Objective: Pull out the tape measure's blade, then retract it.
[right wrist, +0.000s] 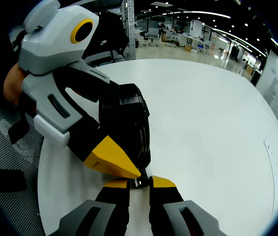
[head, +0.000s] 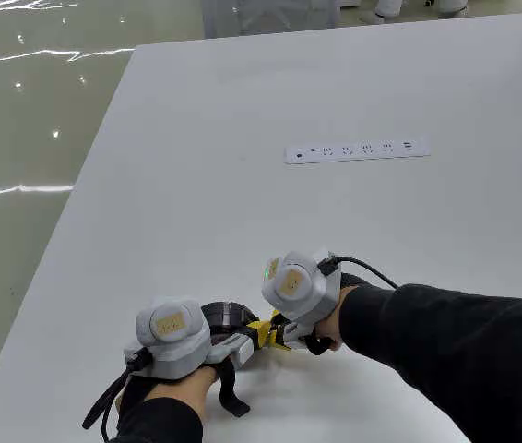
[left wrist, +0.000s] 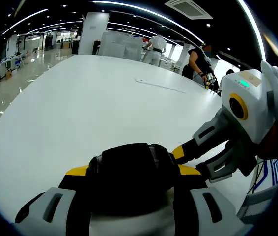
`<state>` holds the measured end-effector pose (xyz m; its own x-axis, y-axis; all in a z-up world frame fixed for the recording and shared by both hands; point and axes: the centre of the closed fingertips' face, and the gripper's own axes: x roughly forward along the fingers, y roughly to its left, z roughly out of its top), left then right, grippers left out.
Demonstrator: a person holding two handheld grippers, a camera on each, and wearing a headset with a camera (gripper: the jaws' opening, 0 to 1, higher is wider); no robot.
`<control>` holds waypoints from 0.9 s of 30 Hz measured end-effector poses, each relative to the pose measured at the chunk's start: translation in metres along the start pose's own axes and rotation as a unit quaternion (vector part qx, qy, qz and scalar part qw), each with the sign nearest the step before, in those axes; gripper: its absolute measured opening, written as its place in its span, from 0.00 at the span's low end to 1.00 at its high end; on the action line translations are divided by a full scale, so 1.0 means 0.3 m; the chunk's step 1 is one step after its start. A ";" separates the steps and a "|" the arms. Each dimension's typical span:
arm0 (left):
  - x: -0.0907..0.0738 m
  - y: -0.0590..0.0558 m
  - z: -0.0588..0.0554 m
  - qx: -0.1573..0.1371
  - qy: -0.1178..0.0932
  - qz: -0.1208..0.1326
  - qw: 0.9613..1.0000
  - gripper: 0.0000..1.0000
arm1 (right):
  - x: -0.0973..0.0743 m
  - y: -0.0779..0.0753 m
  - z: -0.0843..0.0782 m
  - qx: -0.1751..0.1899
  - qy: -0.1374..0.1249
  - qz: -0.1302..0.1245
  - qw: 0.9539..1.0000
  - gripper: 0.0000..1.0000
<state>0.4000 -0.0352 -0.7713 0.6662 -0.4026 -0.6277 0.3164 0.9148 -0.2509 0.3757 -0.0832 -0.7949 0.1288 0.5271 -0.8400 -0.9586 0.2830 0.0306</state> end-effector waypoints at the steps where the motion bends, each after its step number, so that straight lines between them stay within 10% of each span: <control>1: 0.000 0.000 0.000 0.000 0.000 0.000 1.000 0.63 | 0.000 0.001 0.000 0.001 0.000 -0.001 1.000 0.10; 27: 0.003 -0.003 -0.004 0.011 -0.001 0.006 1.000 0.64 | -0.016 0.000 -0.013 0.031 -0.039 -0.046 0.998 0.12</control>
<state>0.3994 -0.0364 -0.7726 0.6710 -0.3922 -0.6292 0.3233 0.9185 -0.2277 0.3740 -0.0890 -0.7929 0.2371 0.5565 -0.7963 -0.9249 0.3802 -0.0097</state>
